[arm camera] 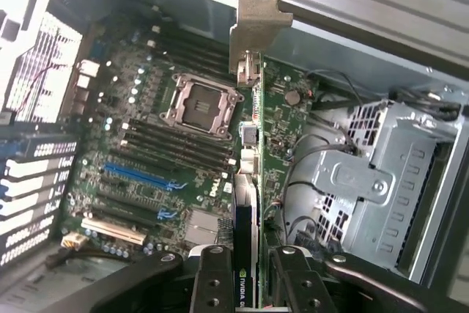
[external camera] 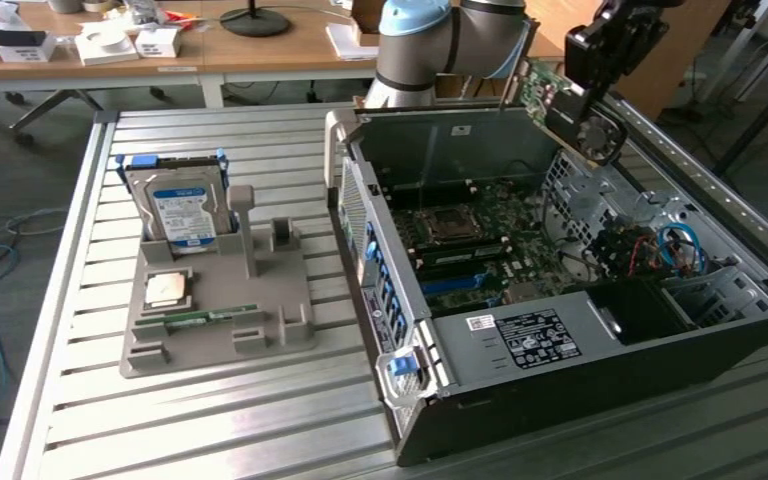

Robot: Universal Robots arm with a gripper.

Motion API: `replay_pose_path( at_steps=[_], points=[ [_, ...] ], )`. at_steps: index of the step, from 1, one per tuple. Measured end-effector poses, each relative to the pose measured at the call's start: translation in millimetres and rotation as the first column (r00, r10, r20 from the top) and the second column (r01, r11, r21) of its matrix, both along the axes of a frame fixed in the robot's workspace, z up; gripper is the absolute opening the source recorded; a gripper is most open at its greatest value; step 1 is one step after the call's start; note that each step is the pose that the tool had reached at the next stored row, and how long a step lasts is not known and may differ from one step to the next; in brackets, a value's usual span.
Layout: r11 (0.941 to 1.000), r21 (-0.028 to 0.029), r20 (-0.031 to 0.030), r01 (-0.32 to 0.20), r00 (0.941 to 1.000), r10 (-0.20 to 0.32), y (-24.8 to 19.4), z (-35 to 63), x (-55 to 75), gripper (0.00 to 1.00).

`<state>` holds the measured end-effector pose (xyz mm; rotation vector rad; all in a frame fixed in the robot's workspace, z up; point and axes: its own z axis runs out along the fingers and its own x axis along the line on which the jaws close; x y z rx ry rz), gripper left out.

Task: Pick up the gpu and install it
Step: 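Insert the gpu into the slot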

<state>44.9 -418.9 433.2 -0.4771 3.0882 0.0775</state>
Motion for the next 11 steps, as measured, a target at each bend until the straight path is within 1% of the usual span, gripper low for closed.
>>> replay_pose_path(
  at_steps=[3,5,8,11],
  points=[
    [0.9991,0.0000,0.0000,-0.043,0.9991,0.043,0.0,0.0,0.0,0.26],
    [0.9973,0.0000,0.0000,-0.074,0.9973,0.074,0.0,0.0,0.0,0.26],
    [0.9926,-0.0001,0.0000,-0.121,0.9926,0.121,0.0,0.0,0.0,0.26],
    [0.9859,-0.0001,0.0000,-0.167,0.9859,0.167,0.0,0.0,0.0,0.26]
  ],
)
